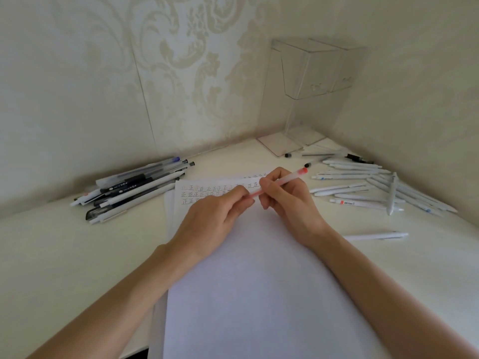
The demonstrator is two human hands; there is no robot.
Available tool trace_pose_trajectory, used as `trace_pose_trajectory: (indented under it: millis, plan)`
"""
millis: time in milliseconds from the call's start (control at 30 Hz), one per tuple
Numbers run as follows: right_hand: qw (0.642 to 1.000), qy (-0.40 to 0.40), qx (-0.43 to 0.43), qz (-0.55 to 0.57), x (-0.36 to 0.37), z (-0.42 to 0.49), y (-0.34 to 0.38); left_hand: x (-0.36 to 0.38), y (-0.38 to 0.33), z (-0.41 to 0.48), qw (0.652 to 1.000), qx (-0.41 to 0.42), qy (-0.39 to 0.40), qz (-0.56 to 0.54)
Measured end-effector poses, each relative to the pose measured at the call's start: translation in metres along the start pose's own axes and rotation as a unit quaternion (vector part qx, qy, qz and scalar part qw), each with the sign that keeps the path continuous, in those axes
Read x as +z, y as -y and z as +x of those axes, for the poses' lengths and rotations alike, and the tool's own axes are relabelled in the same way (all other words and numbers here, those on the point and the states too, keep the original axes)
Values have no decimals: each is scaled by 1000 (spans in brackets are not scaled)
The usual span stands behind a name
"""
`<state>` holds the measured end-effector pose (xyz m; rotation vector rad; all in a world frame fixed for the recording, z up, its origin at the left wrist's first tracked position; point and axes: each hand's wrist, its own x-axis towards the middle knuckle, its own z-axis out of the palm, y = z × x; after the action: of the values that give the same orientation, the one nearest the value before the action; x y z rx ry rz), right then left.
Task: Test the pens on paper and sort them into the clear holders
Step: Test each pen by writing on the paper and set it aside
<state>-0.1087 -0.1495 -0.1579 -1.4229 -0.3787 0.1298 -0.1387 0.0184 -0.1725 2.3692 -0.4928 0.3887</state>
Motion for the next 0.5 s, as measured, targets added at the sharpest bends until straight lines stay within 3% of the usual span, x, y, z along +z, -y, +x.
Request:
trace_pose_trajectory:
  millis: [200,300,400,500]
  plan:
    - [999,-50,-2,20,-15,3,9,-12,6,3,988,-80,-50,124]
    - [992,-107,3,-66,-20,5,12,-17,6,2,982,-109,-20,151]
    - [978,-126,38,-163,-13,11,8,-13,0,-1,983,-89,21,158]
    - [968,-119,76,-207,-4,22,4,-9,2,-3,982,-18,75,170]
